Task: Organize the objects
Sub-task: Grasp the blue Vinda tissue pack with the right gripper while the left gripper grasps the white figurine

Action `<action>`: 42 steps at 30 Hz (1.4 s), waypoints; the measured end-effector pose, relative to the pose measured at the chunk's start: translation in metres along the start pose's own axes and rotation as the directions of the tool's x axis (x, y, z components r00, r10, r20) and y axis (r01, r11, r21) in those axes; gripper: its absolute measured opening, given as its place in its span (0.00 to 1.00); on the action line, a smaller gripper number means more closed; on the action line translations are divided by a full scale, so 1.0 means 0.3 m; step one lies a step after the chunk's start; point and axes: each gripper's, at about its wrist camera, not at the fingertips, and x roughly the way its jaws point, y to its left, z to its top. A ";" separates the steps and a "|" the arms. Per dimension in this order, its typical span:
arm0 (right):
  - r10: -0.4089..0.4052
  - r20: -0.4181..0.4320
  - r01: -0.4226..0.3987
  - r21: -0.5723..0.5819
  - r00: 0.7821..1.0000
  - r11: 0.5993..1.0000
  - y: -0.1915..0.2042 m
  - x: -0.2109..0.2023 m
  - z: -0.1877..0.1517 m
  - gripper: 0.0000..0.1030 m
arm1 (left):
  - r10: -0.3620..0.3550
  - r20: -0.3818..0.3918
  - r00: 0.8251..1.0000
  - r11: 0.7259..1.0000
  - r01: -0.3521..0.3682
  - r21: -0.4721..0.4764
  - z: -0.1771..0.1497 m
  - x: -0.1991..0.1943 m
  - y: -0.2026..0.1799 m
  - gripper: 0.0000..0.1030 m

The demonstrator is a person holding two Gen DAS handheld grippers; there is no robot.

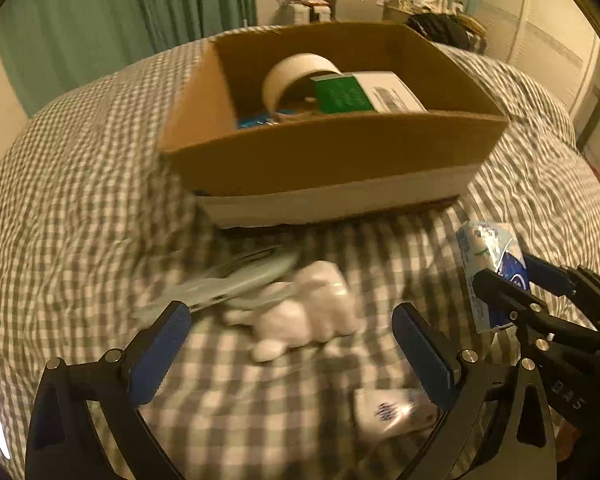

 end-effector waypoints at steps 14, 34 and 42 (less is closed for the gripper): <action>0.017 -0.014 -0.016 0.053 1.000 0.998 -0.081 0.041 0.006 0.51 | 0.002 -0.128 0.992 0.997 -0.013 -0.083 0.034 0.175 0.007 0.98; -0.025 0.084 0.027 -0.025 0.996 0.999 0.040 -0.127 0.010 0.51 | -0.096 -0.058 0.994 0.992 0.091 -0.090 -0.074 -0.053 0.063 0.73; -0.018 0.161 0.027 -0.056 0.987 0.998 0.102 -0.257 0.023 0.51 | -0.122 0.050 0.991 0.989 0.126 -0.076 -0.073 -0.231 0.031 0.73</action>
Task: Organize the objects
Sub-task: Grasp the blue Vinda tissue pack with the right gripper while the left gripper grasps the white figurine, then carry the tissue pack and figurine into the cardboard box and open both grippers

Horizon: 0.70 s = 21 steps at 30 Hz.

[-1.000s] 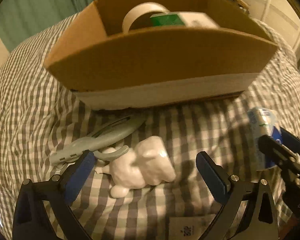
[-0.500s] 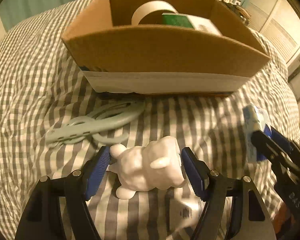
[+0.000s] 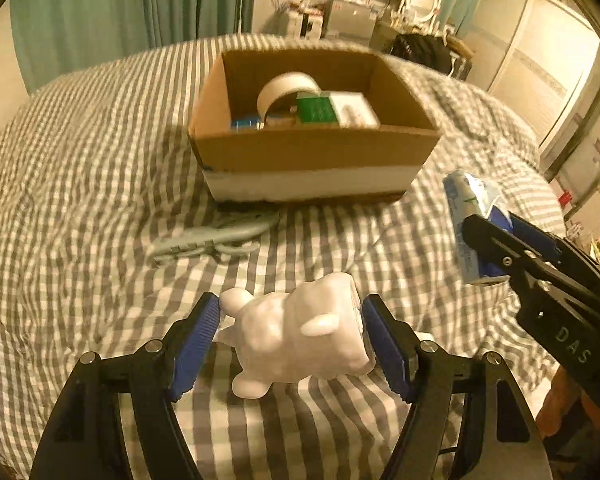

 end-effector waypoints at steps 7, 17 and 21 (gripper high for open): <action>0.014 0.066 -0.013 -0.004 0.998 1.000 0.010 -0.084 0.072 0.51 | 0.021 0.131 0.991 0.999 -0.026 0.039 0.064 -0.134 0.008 0.73; 0.022 0.159 -0.018 -0.024 0.987 1.000 -0.001 -0.080 0.284 0.51 | 0.060 0.265 0.962 0.988 -0.095 0.120 0.283 -0.180 -0.018 0.73; 0.021 0.176 -0.018 -0.023 0.984 1.000 -0.020 -0.022 0.386 0.51 | 0.060 0.285 0.957 0.986 -0.100 0.131 0.378 -0.146 -0.017 0.73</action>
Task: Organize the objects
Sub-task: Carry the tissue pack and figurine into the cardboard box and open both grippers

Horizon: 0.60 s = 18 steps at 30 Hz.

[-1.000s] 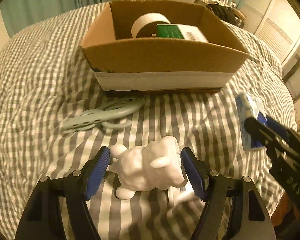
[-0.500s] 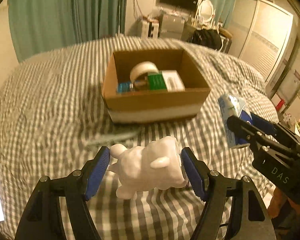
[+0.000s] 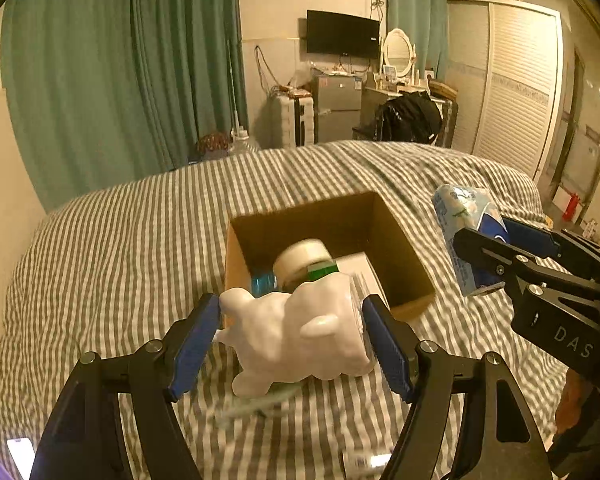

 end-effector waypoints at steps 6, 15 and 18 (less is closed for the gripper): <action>0.004 -0.019 -0.004 0.009 1.000 1.000 -0.041 0.157 0.083 0.51 | 0.004 -0.008 1.000 1.000 -0.003 0.002 0.094 0.144 0.016 0.73; 0.016 -0.100 -0.013 0.027 0.995 1.000 -0.075 0.438 0.118 0.51 | 0.010 -0.083 0.996 1.000 -0.009 0.020 0.096 0.375 0.033 0.73; 0.022 -0.112 -0.019 0.031 0.993 0.999 -0.078 0.479 0.100 0.51 | 0.010 -0.108 0.994 1.000 -0.008 0.022 0.079 0.426 0.033 0.73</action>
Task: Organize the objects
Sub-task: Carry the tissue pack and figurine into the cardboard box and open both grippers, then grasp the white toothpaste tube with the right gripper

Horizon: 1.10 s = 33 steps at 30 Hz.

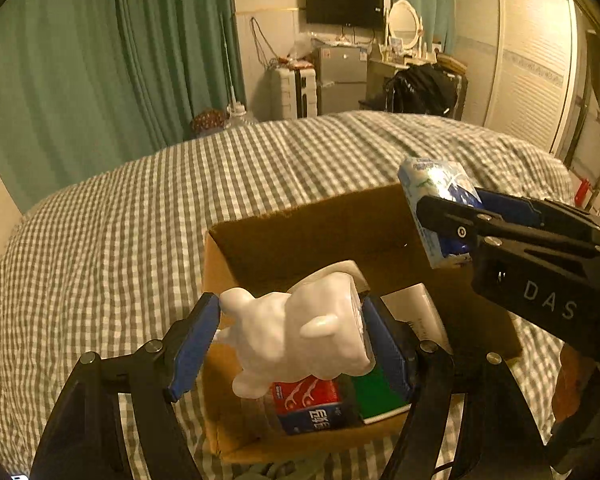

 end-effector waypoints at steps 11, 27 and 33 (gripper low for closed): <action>-0.010 0.063 0.009 0.023 0.998 1.000 -0.018 -0.118 0.030 0.72 | 0.021 0.025 0.999 1.000 -0.020 -0.009 0.004 -0.043 0.007 0.96; -0.055 0.223 0.066 -0.042 0.973 0.997 0.065 -0.680 -0.023 0.85 | 0.061 0.179 0.982 0.996 -0.048 -0.081 -0.089 -0.552 0.133 1.00; -0.065 0.190 0.079 -0.070 0.980 0.994 0.097 -0.745 -0.153 0.85 | 0.077 0.185 0.980 0.994 -0.060 -0.096 -0.196 -0.633 0.159 1.00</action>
